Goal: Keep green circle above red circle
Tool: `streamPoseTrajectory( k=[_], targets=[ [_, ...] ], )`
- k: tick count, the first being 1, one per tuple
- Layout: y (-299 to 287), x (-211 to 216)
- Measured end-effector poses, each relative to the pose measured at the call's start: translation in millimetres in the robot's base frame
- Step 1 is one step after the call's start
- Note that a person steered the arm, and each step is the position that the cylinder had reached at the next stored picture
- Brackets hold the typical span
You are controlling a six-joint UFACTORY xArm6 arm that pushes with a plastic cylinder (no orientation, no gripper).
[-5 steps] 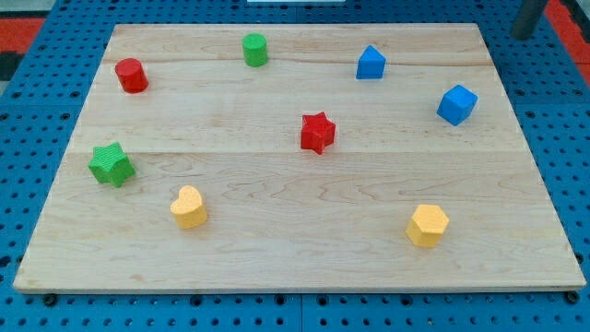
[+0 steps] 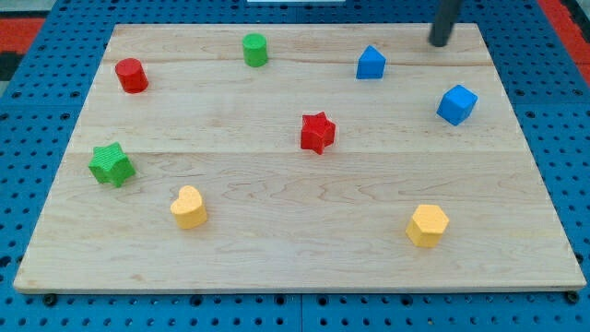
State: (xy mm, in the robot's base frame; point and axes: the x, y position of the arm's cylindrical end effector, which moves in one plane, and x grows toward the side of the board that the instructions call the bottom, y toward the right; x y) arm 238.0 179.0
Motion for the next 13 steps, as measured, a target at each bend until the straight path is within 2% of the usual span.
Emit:
streamPoseTrajectory(
  k=[2,3,7,9,10,11,12,13],
  targets=[
    [-136.9,7.5],
    [-186.2,8.9],
    [-180.4,-7.9],
    [-210.5,-7.7],
    [-201.1,-10.7],
    [-144.9,-16.4],
    [-160.2,33.1],
    [-182.2,55.0]
  ],
)
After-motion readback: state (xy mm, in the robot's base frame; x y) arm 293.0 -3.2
